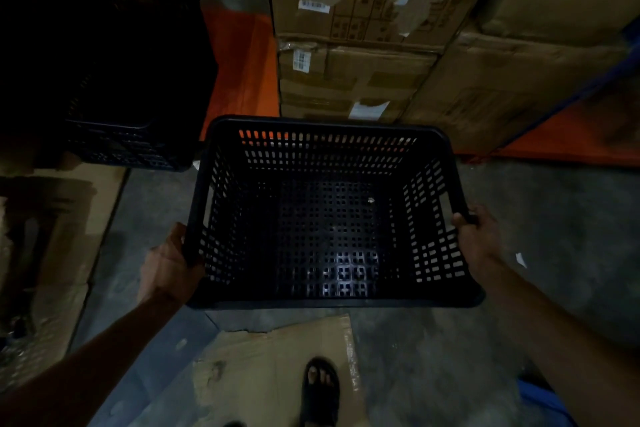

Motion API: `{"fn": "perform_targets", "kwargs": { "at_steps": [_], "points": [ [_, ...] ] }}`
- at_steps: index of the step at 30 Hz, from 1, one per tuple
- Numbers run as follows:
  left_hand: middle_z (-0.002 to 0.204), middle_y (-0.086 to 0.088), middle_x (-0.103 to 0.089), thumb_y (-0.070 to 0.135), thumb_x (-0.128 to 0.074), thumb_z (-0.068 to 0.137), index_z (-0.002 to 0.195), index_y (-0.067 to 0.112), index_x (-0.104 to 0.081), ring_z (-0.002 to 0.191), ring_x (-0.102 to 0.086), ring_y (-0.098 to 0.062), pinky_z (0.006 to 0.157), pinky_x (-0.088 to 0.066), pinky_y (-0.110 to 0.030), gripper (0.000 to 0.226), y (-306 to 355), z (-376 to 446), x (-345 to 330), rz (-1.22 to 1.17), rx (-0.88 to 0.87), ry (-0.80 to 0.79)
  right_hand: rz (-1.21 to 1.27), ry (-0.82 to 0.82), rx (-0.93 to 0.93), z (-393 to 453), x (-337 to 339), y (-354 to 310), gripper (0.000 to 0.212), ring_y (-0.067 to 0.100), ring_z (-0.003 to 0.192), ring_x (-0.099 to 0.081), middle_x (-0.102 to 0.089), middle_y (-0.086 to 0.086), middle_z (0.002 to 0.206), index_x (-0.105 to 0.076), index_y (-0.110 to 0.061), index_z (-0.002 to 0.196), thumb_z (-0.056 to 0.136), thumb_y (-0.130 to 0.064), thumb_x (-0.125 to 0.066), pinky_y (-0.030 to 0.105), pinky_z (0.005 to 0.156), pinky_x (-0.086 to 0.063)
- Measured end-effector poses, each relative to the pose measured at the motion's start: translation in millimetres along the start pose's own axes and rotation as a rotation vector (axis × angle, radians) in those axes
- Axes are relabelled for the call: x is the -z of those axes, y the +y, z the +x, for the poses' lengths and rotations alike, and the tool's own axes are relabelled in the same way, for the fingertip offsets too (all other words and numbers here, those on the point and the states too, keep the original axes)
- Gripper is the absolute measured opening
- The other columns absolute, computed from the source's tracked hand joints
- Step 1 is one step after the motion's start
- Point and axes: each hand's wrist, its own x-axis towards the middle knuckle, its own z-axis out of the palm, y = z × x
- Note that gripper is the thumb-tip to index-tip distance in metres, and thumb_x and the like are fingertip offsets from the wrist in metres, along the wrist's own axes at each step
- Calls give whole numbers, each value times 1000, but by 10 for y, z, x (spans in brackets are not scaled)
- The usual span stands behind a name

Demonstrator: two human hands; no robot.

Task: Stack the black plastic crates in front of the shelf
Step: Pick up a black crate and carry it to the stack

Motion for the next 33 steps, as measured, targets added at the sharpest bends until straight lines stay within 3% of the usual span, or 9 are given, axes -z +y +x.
{"fn": "perform_targets", "kwargs": {
  "at_steps": [7,11,15,19,22,26,29,31,33],
  "points": [
    [95,-27,-67,5,-67,75,108,10,-57,87,-62,-47,62,-34,-36,35,148,-70,68,0,41,10,31,24,1,27,-34,34,24,22,89,-55,-59,11,100,-58,-1,115,92,-6,-53,24,74,-39],
    [96,-28,-68,5,-68,75,112,9,-58,87,-64,-48,63,-39,-37,38,162,-88,76,4,36,10,-15,36,48,36,-34,81,20,16,75,-53,-59,9,94,-59,-4,111,92,-8,-53,16,56,-40],
    [95,-29,-69,5,-67,75,115,11,-57,85,-64,-48,62,-38,-35,41,159,-101,71,6,35,16,-25,62,78,35,-45,132,18,18,74,-53,-58,12,89,-59,0,108,91,-5,-53,13,54,-41],
    [98,-28,-69,8,-68,76,117,11,-55,88,-64,-48,63,-37,-36,42,130,-69,72,30,61,16,-11,79,111,17,-84,158,19,18,77,-52,-58,12,89,-59,1,108,91,-2,-53,-1,51,-36],
    [98,-28,-70,9,-70,74,114,11,-56,89,-64,-49,64,-42,-40,42,115,-25,87,45,72,10,-22,92,109,28,-147,133,22,20,80,-53,-58,12,91,-59,1,111,91,-3,-54,3,48,-34],
    [97,-26,-69,8,-69,73,114,13,-54,87,-64,-46,62,-38,-36,43,156,11,100,41,74,-53,-77,80,100,108,-161,127,18,17,66,-49,-55,15,84,-57,3,106,91,-4,-50,5,43,-35],
    [86,-16,-66,7,-67,75,116,14,-53,69,-62,-33,54,-38,-26,44,183,2,116,11,50,-111,-96,77,93,127,-129,139,20,24,80,-55,-58,13,89,-58,0,109,91,-5,-51,21,61,-45],
    [78,-4,-57,10,-67,77,117,15,-51,54,-45,-12,44,-30,-21,43,209,3,103,28,40,-120,-126,96,98,138,-96,148,23,26,88,-56,-61,16,97,-58,1,112,91,-5,-52,29,77,-46],
    [83,-8,-58,13,-67,77,116,14,-49,58,-43,-16,46,-29,-24,43,225,13,95,57,64,-143,-120,91,103,123,-96,126,22,24,81,-57,-61,17,95,-58,2,112,91,-3,-52,24,73,-45]
  ]
}}
